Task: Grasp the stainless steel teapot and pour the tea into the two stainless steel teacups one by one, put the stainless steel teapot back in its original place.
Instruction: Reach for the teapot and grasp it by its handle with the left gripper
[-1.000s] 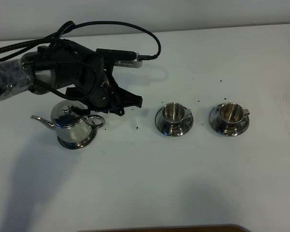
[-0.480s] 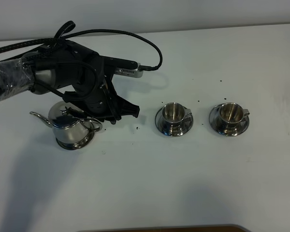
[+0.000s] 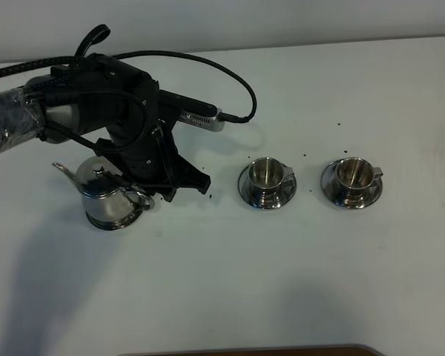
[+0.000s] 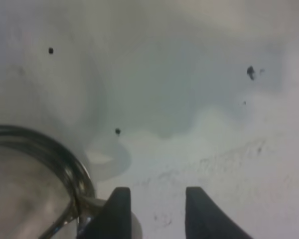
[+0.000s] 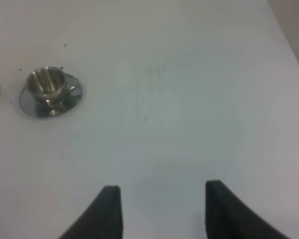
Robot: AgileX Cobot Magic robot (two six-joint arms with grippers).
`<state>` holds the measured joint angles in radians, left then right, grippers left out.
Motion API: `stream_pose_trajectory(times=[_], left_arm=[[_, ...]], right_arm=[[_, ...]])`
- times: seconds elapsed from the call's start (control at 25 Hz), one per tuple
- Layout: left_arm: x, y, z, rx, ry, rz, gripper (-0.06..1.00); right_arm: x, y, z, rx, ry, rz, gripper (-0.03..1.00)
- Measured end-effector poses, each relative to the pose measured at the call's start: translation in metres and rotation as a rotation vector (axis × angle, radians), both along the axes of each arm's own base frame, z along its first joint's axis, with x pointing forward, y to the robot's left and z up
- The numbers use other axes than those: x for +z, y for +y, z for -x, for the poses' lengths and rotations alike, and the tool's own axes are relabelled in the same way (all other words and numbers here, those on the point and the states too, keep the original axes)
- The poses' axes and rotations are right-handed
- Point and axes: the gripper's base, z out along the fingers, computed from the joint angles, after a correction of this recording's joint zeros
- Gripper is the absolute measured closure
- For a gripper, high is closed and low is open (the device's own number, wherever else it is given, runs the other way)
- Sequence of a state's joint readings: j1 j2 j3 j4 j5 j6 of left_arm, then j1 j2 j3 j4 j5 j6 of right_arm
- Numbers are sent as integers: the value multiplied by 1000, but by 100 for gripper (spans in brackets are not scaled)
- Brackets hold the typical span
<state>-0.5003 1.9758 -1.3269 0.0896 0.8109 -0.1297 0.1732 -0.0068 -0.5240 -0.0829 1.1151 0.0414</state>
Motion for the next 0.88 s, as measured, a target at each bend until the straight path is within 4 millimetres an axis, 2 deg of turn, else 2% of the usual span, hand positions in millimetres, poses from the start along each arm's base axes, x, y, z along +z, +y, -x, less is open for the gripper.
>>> stream_pose_trajectory(times=[0.6, 0.88], left_arm=[[1, 11, 20, 10, 215, -130, 62], [3, 18, 24, -3, 259, -217, 62]], right_arm=[[0, 0, 0, -1, 0, -2, 58], [0, 0, 0, -1, 0, -2, 58]])
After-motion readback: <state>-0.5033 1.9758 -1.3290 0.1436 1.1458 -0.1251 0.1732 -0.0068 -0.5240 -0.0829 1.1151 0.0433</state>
